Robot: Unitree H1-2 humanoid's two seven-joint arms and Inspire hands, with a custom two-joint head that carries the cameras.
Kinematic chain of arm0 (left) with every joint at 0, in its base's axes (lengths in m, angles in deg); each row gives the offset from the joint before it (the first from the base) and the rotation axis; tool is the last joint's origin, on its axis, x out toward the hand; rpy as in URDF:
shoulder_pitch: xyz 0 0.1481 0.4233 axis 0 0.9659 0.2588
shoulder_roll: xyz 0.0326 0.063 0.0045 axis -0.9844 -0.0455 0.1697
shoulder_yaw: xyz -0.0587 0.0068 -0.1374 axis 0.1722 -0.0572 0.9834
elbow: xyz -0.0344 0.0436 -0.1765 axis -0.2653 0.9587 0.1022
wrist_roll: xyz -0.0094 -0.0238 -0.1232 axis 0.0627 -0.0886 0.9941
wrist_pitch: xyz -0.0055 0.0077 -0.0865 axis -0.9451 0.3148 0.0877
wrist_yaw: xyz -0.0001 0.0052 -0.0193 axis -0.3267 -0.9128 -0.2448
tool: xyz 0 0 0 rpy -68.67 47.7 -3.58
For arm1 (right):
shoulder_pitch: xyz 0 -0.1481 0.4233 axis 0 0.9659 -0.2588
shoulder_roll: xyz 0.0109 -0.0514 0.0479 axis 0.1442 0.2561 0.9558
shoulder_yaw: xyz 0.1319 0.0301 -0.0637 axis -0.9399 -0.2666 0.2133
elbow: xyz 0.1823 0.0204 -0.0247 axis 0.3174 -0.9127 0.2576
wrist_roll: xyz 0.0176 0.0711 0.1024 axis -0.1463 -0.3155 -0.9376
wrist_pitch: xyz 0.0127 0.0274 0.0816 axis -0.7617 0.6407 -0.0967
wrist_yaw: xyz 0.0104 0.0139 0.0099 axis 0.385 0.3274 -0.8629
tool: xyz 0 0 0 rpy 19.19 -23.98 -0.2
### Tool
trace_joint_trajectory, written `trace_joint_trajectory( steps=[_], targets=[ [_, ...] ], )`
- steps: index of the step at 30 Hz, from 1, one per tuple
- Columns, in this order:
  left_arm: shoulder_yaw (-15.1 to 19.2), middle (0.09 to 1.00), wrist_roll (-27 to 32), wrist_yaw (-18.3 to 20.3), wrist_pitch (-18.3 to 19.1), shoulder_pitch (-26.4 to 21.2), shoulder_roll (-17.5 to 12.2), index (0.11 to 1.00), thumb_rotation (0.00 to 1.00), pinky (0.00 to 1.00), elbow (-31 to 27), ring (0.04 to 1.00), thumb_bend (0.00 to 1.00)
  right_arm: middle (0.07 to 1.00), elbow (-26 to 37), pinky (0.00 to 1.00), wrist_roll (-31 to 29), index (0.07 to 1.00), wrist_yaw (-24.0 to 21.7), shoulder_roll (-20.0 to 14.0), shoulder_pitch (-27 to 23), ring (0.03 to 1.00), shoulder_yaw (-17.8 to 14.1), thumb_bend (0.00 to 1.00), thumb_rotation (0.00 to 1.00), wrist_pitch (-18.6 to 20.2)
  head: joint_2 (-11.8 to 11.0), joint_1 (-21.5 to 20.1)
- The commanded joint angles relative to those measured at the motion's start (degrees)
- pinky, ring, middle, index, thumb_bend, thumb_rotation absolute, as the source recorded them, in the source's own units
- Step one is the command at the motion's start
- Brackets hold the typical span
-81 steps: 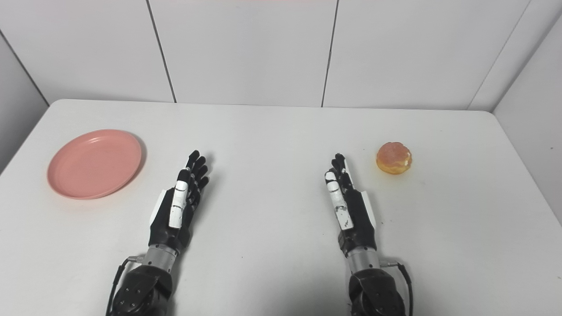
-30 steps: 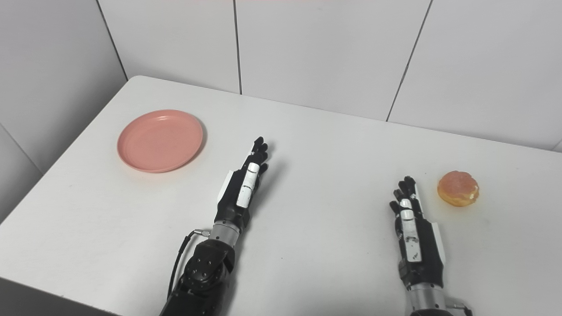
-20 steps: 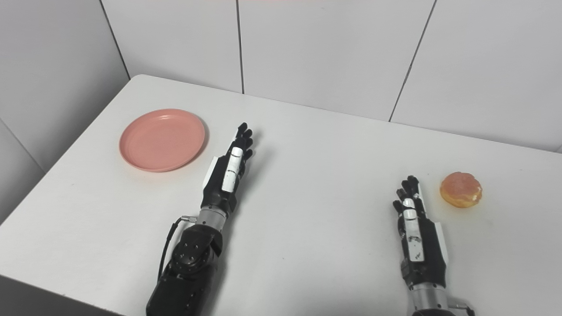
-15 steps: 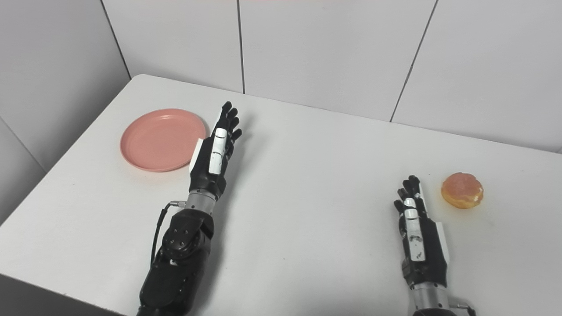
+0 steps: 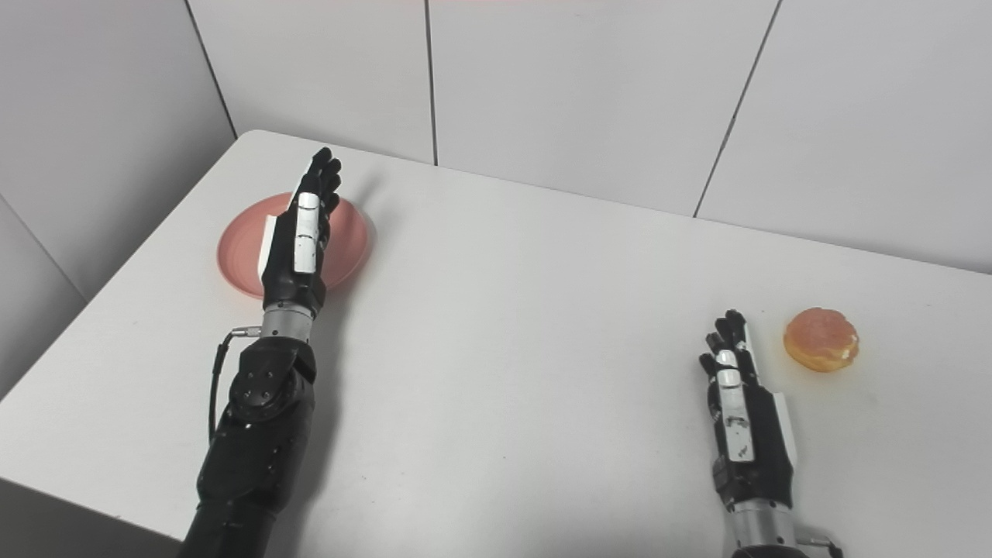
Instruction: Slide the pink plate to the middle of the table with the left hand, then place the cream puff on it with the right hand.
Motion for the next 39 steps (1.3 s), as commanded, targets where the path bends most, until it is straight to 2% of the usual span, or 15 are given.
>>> trace_joint_trajectory(
  steps=[1,6,10,19,21,23,30,35,39],
  targets=[
    [0.97,0.91,0.82,-1.72,-3.0,-2.98,-0.38,0.877,1.0,0.93,-0.21,0.931,0.74,1.0,0.04,1.0,-0.79,1.0,-0.67,-0.12,0.32,1.0,-0.25,0.54,0.9,-2.36,0.02,-0.01],
    [3.41,0.899,0.82,-3.8,-2.63,-3.76,-1.76,0.867,1.0,0.88,-0.28,0.907,0.72,1.0,-0.12,1.0,-0.86,1.0,-0.66,-0.13,0.22,1.0,-0.26,0.53,0.89,-2.65,0.02,-0.01],
    [4.97,0.869,0.95,-4.95,-2.38,-4.36,-3.23,0.86,1.0,0.82,0.57,0.867,0.77,1.0,-0.35,1.0,-0.99,1.0,-0.81,-0.19,0.11,1.0,-0.24,0.53,0.89,-2.88,0.02,-0.01],
    [8.61,0.826,2.75,-6.62,-5.21,-5.31,-7.03,0.834,1.0,0.72,5.01,0.803,0.81,1.0,-0.16,1.0,-0.82,1.0,-0.76,-0.34,0.19,1.0,-0.19,0.55,0.89,-2.53,0.41,0.37],
    [9.22,0.825,3.6,-5.89,-7.72,-5.42,-8.35,0.832,1.0,0.74,7.29,0.795,0.81,1.0,-0.13,1.0,-1.04,1.0,-0.78,-0.26,0.19,1.0,-0.24,0.55,0.89,-2.53,0.41,0.37],
    [9.9,0.829,4.82,-5.63,-9.12,-5.66,-9.21,0.832,1.0,0.71,9.03,0.789,0.82,1.0,-0.17,1.0,-1.01,1.0,-0.73,-0.26,0.13,1.0,-0.23,0.55,0.89,-2.38,0.36,0.4],
    [11.92,0.81,4.75,-9.27,-9.03,-6.39,-9.97,0.811,1.0,0.75,11.68,0.804,0.82,1.0,-0.01,1.0,-1.24,1.0,-0.84,-0.37,0.18,1.0,-0.23,0.54,0.9,-2.1,0.34,0.54],
    [13.27,0.792,6.5,-9.57,-10.21,-6.69,-10.87,0.797,1.0,0.74,14.51,0.782,0.79,1.0,-0.11,1.0,-1.53,1.0,-0.85,-0.47,0.06,1.0,-0.2,0.55,0.89,-1.94,0.48,0.63],
    [14.05,0.811,7.45,-9.57,-10.99,-7.14,-11.63,0.813,1.0,0.76,17.38,0.797,0.74,1.0,-0.21,1.0,-1.66,1.0,-0.74,-0.41,0.0,1.0,-0.21,0.55,0.88,-1.92,0.61,0.67]
  ],
)
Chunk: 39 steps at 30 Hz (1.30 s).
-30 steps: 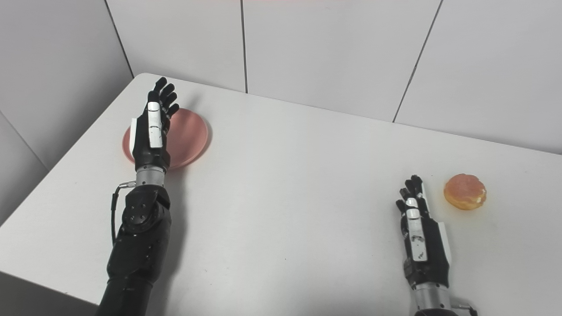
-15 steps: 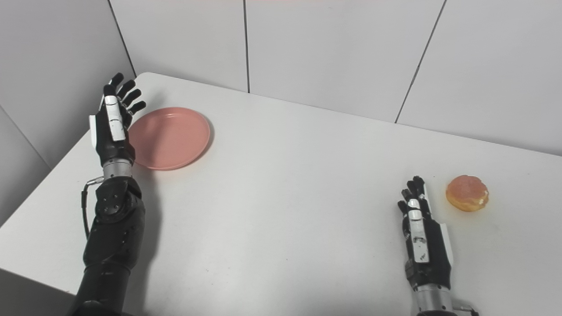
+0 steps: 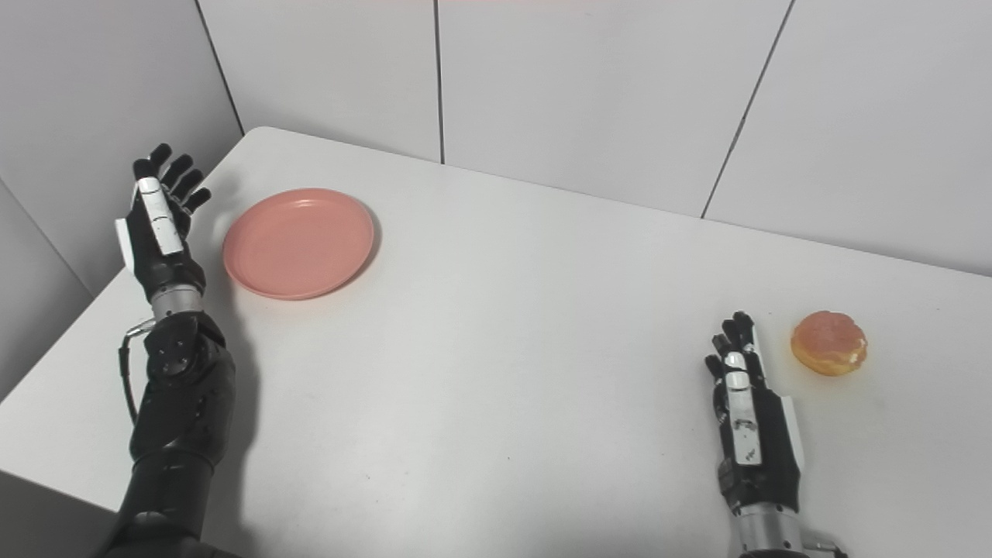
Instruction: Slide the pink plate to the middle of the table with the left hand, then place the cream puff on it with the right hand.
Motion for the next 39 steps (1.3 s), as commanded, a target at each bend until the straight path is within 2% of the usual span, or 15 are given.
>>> trace_joint_trajectory(
  steps=[1,6,9,11,14,16,20,31,39],
  targets=[
    [0.28,0.809,0.42,-0.19,-2.84,-2.48,-2.3,0.81,1.0,0.76,0.06,0.797,0.73,1.0,-0.3,1.0,-0.32,1.0,-0.64,-0.24,0.01,1.0,-0.26,0.56,0.88,-2.04,0.08,-0.03],
    [-0.64,0.82,0.53,1.58,-5.27,-3.7,-3.08,0.818,1.0,0.79,6.07,0.812,0.7,1.0,-0.22,1.0,-0.6,1.0,-0.82,-0.25,0.03,1.0,-0.27,0.56,0.87,-2.26,0.09,-0.12],
    [-1.67,0.809,0.61,1.83,-5.86,-4.09,-2.24,0.81,1.0,0.69,7.51,0.77,0.7,1.0,-0.37,1.0,-0.92,1.0,-1.02,-0.27,-0.07,1.0,-0.29,0.55,0.86,-2.28,0.2,-0.1],
    [-2.6,0.797,-0.22,1.21,-4.78,-3.76,-1.92,0.798,1.0,0.68,6.91,0.759,0.7,1.0,-0.22,1.0,-0.93,1.0,-1.02,-0.34,-0.05,1.0,-0.28,0.56,0.86,-2.16,0.2,-0.1],
    [-3.81,0.8,-1.19,-0.06,-2.27,-3.21,-1.49,0.792,1.0,0.76,5.45,0.776,0.71,1.0,-0.05,1.0,-0.92,1.0,-1.01,-0.42,-0.02,1.0,-0.27,0.55,0.86,-2.22,0.2,-0.1],
    [-4.14,0.8,-1.18,-0.35,-2.0,-3.19,-1.13,0.795,1.0,0.79,5.2,0.785,0.69,1.0,-0.43,1.0,-0.86,1.0,-1.11,-0.46,-0.18,1.0,-0.22,0.56,0.87,-2.64,0.22,-0.09],
    [-4.67,0.789,-1.24,-1.71,0.97,-2.82,0.12,0.784,1.0,0.78,2.75,0.773,0.66,1.0,-0.57,1.0,-0.86,1.0,-1.21,-0.49,-0.23,1.0,-0.31,0.56,0.88,-2.55,0.2,-0.11],
    [-6.96,0.821,-2.11,-1.05,2.13,-2.57,-0.5,0.831,1.0,0.8,4.3,0.825,0.69,1.0,-0.83,1.0,-0.96,1.0,-1.28,-0.38,-0.38,1.0,-0.54,0.57,0.86,-2.78,0.26,-0.08],
    [-6.11,0.823,-1.56,-1.56,1.19,-3.12,-0.6,0.837,1.0,0.83,5.23,0.826,0.66,1.0,-0.65,1.0,-1.16,1.0,-1.29,-0.41,-0.4,1.0,-0.52,0.55,0.86,-2.34,0.31,0.07]
  ],
)
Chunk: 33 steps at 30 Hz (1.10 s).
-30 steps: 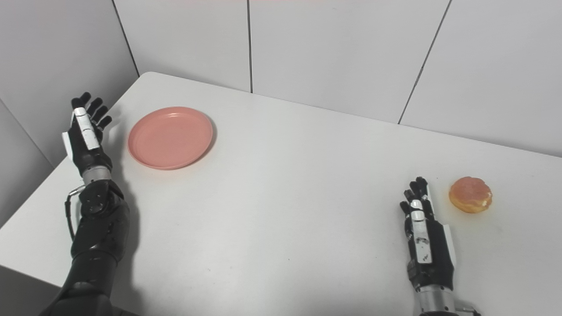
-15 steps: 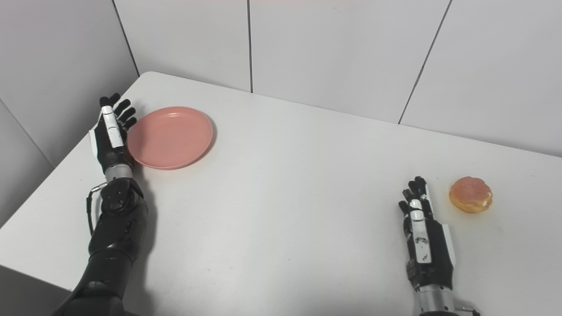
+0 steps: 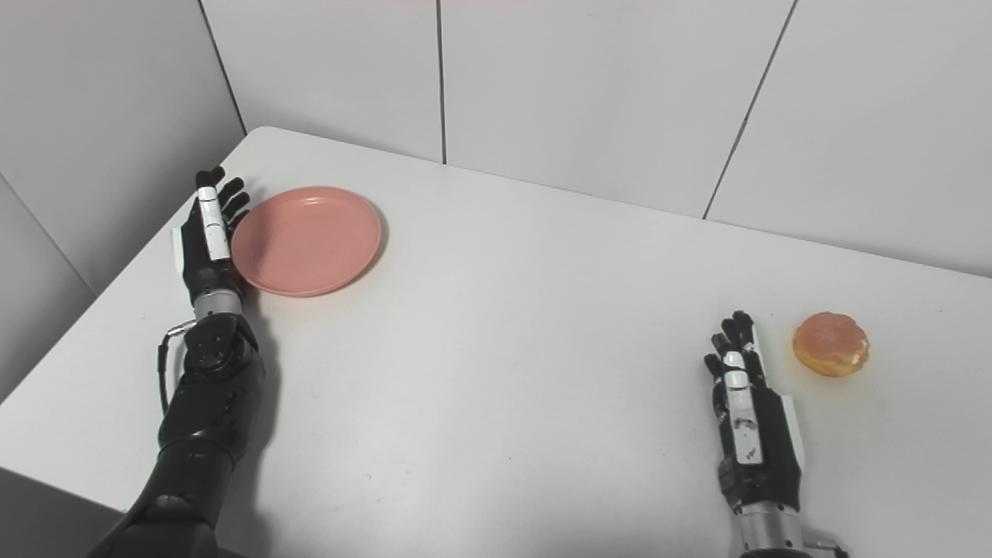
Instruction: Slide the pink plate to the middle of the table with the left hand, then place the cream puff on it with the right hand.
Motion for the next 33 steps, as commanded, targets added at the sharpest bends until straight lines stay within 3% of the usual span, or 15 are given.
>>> trace_joint_trajectory(
  steps=[1,15,29,33],
  targets=[
    [0.15,0.825,-0.47,-0.16,-1.79,-1.13,-1.06,0.837,1.0,0.83,-0.13,0.828,0.66,1.0,-0.42,1.0,-0.31,1.0,-0.55,-0.23,-0.2,1.0,-0.4,0.55,0.86,-2.35,0.04,-0.02],
    [-2.18,0.832,-1.76,0.59,-1.32,-1.01,-0.14,0.83,1.0,0.85,0.27,0.832,0.72,1.0,-0.4,1.0,-0.55,1.0,-0.61,-0.19,-0.18,1.0,-0.43,0.54,0.86,-2.34,0.02,-0.14],
    [-6.74,0.828,-1.08,7.08,-1.53,0.03,0.44,0.834,1.0,0.85,-0.56,0.844,0.72,1.0,-0.03,1.0,-0.16,1.0,-0.55,-0.28,-0.14,1.0,-0.38,0.56,0.87,-2.27,0.23,-0.39],
    [-7.59,0.827,-1.01,7.4,1.6,1.14,1.4,0.831,1.0,0.85,-4.63,0.843,0.74,1.0,-0.21,1.0,0.23,1.0,-0.22,-0.18,-0.24,1.0,-0.41,0.55,0.87,-2.62,0.23,-0.39]
  ],
)
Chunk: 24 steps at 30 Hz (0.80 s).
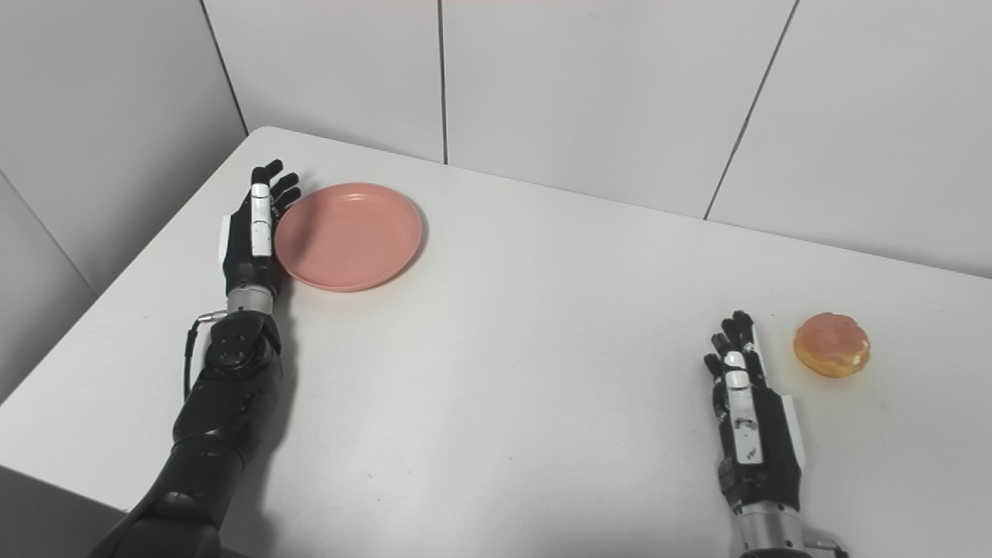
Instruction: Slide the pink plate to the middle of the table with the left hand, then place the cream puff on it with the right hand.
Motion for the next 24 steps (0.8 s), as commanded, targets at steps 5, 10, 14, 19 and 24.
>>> trace_joint_trajectory(
  steps=[5,10,14,19,24],
  targets=[
    [-1.07,0.828,-0.49,1.56,1.82,0.28,1.06,0.828,1.0,0.83,-3.2,0.841,0.75,1.0,-0.27,1.0,-0.14,1.0,-0.45,-0.13,-0.23,1.0,-0.37,0.55,0.86,-2.68,0.06,-0.03],
    [-1.77,0.845,-0.85,2.17,2.11,0.38,1.31,0.824,1.0,0.83,-3.69,0.846,0.74,1.0,-0.18,1.0,0.02,1.0,-0.24,-0.03,-0.26,1.0,-0.36,0.56,0.87,-2.5,0.06,-0.03],
    [-2.3,0.823,-0.79,2.31,3.04,0.79,1.66,0.822,1.0,0.82,-5.21,0.835,0.75,1.0,0.01,1.0,-0.22,1.0,-0.34,-0.02,-0.19,1.0,-0.42,0.56,0.86,-2.39,0.3,-0.03],
    [-3.42,0.813,-0.89,2.69,4.48,1.41,2.12,0.82,1.0,0.83,-7.13,0.832,0.74,1.0,0.22,1.0,-0.02,1.0,-0.38,-0.19,-0.05,1.0,-0.34,0.56,0.86,-2.42,0.47,-0.29],
    [-4.52,0.814,-0.55,4.03,5.07,1.8,2.37,0.817,1.0,0.82,-8.18,0.833,0.72,0.999,0.58,1.0,0.76,1.0,0.17,-0.12,-0.01,0.995,-0.29,0.56,0.86,-2.08,0.56,-0.41]
  ],
)
